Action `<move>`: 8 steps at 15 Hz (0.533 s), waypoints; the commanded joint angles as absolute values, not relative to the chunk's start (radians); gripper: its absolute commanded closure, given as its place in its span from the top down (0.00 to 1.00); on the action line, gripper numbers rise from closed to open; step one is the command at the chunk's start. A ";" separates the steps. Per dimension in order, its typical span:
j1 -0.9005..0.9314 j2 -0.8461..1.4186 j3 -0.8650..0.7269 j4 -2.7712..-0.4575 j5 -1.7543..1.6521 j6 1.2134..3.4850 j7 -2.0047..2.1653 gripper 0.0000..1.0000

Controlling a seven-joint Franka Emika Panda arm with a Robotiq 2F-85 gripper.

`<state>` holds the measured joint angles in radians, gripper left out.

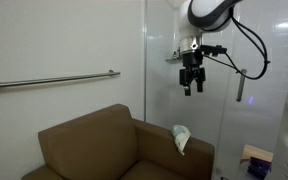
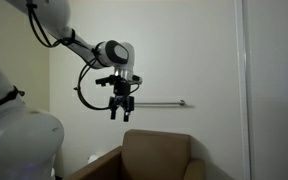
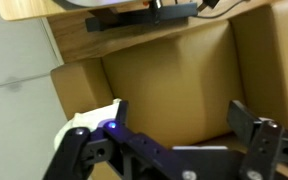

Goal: Use the white towel to wipe the right armrest of the sofa.

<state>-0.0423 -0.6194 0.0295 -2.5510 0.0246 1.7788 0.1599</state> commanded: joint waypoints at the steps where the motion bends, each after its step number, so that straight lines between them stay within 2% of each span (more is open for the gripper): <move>1: -0.155 -0.598 -0.030 -2.678 -0.088 2.057 0.180 1.00; 4: -0.255 -0.528 -0.050 -2.761 -0.180 2.318 0.253 1.00; 5: -0.214 -0.566 -0.058 -2.719 -0.133 2.202 0.186 1.00; 8: -0.251 -0.528 -0.062 -2.755 -0.154 2.294 0.208 1.00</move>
<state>-0.2524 -0.5272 -0.0600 -2.7565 -0.1531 2.2962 0.2080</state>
